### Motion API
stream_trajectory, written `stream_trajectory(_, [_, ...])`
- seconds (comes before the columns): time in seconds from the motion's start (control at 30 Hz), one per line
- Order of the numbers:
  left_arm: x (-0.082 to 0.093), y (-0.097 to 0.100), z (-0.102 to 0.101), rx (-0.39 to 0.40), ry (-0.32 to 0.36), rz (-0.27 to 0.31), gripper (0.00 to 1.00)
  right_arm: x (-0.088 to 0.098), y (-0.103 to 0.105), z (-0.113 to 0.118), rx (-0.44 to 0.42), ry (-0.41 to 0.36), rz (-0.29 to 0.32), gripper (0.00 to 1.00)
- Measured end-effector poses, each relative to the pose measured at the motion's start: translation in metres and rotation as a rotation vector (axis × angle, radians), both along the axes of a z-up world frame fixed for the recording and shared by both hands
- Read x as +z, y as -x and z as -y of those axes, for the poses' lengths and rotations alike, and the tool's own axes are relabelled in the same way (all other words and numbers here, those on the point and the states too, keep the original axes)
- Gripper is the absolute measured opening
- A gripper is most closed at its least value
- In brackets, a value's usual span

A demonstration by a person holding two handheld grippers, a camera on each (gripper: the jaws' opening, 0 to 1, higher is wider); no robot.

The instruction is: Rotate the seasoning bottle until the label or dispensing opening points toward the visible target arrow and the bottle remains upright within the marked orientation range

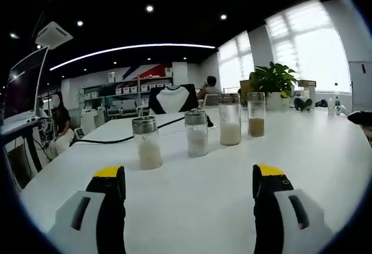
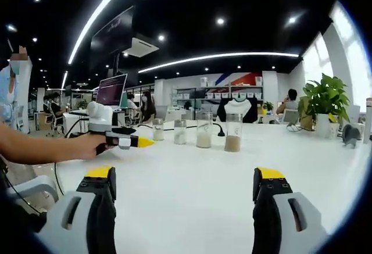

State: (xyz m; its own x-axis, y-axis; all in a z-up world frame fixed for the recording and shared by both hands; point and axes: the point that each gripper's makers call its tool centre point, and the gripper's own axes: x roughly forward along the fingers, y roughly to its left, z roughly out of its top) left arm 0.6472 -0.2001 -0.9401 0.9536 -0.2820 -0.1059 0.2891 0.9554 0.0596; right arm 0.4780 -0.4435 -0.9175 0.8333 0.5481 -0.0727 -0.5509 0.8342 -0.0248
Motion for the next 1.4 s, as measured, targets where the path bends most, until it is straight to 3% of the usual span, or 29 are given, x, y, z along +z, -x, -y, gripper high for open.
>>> stream_trajectory(0.3, [0.006, -0.023, -0.009, 0.023, -0.007, 0.025, 0.92, -0.004, -0.001, -0.001, 0.003, 0.002, -0.011, 1.00])
stream_trajectory(0.6, [-0.001, -0.048, -0.019, 0.051, 0.003, 0.016, 0.85, -0.009, -0.003, 0.001, -0.002, 0.011, -0.023, 1.00])
stream_trajectory(1.4, [-0.005, -0.087, -0.036, 0.092, 0.014, 0.014, 0.56, -0.022, -0.008, 0.006, -0.011, 0.027, -0.061, 0.98])
